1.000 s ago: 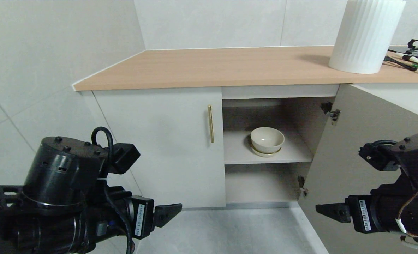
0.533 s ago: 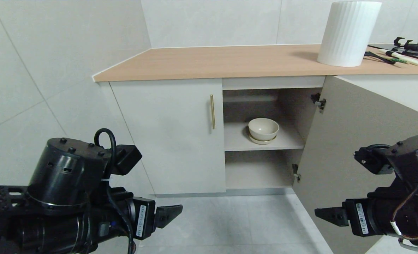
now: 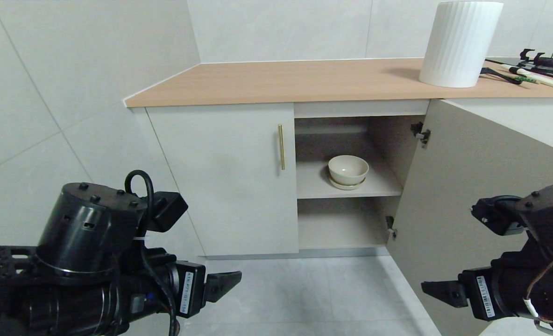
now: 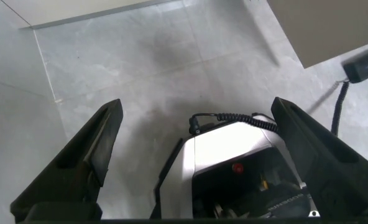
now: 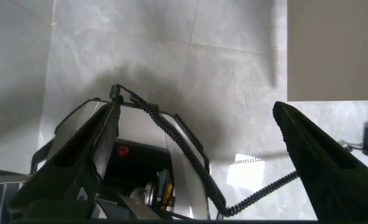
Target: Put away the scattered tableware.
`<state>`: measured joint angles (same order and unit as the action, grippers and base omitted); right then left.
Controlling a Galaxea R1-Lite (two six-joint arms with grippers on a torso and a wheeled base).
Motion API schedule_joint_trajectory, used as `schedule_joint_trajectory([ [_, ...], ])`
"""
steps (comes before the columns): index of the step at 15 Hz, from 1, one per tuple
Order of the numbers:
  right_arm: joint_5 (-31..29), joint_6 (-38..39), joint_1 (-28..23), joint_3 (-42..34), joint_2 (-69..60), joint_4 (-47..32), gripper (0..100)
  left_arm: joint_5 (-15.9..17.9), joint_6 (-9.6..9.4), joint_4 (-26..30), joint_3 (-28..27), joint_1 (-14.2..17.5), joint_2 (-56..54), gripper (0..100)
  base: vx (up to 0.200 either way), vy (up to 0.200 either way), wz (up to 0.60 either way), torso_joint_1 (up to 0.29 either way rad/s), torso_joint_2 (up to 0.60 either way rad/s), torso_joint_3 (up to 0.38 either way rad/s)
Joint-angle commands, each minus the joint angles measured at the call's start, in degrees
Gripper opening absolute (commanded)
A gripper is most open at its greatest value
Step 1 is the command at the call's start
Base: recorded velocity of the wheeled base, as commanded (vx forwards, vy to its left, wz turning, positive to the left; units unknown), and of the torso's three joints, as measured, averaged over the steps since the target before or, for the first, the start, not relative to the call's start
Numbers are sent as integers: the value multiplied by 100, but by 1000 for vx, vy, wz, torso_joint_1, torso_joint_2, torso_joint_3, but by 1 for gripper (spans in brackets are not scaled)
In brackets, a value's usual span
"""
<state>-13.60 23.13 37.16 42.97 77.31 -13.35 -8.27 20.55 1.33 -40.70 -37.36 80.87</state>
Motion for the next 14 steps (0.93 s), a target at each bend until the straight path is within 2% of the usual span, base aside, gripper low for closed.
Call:
schedule_joint_trajectory([
  [1, -11, -1, 2, -8, -85, -19, 100, -8, -7, -1, 1, 1, -1, 100, 0, 0, 0, 0, 0, 0],
  [2, -11, -1, 2, -8, -94, -71, 100, -8, -7, -1, 1, 1, -1, 100, 0, 0, 0, 0, 0, 0],
  [5, -11, -115, 2, 9, -208, -370, 100, -17, -16, -1, 19, 1, 16, 100, 0, -200, 0, -1, 5, 2],
  [9, -11, -458, 2, 176, -612, -1486, 100, -8, -16, -1, 45, 1, 16, 100, 0, -200, 0, 8, 4, 4],
  [14, -222, -484, -33, 449, -788, -2154, 100, -8, -16, -1, 45, 1, 16, 100, 0, -200, 0, 2, 5, 0],
])
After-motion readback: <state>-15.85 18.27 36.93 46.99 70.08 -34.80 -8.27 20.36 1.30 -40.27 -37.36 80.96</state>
